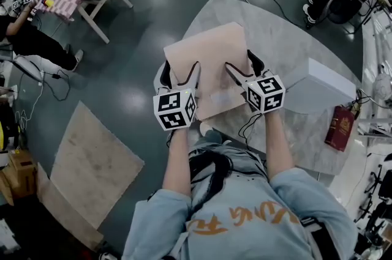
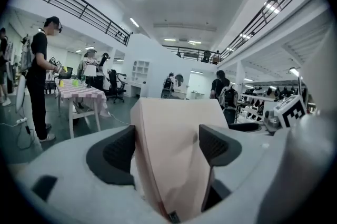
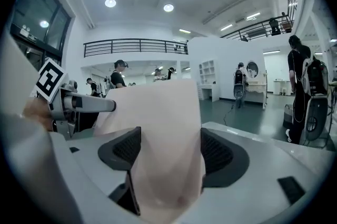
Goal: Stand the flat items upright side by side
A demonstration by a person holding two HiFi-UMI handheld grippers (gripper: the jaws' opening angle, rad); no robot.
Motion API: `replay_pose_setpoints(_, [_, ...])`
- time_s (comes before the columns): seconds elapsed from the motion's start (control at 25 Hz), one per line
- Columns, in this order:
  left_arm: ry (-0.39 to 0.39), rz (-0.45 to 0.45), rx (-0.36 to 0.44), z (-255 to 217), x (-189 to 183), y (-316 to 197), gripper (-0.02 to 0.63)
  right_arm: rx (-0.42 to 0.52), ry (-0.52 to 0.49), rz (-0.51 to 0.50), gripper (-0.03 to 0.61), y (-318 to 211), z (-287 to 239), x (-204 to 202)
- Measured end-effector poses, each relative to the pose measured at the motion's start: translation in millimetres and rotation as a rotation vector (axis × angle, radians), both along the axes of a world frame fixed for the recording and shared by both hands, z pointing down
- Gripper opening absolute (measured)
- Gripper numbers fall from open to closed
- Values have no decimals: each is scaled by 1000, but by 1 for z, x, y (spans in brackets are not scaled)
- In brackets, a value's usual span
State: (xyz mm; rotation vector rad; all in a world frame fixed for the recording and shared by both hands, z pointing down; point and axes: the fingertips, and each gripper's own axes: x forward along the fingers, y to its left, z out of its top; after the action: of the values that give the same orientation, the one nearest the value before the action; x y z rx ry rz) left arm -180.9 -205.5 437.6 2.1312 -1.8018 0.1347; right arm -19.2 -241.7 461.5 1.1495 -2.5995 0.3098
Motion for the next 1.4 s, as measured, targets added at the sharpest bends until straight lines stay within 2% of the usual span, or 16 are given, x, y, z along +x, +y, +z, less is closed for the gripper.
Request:
replay_pose_setpoints(0.52, [-44, 47, 133, -38, 23, 11, 377, 139, -46, 45, 331, 8, -27, 24])
replay_pose_setpoints(0.84, [-91, 60, 153, -41, 38, 31, 365, 127, -79, 67, 321, 25, -18, 39])
replay_pose_setpoints(1.16, [-88, 63, 184, -41, 46, 55, 356, 127, -51, 75, 321, 45, -15, 48])
replay_pose_setpoints(1.4, [-146, 83, 187, -37, 54, 68, 365, 110, -38, 71, 321, 56, -11, 55])
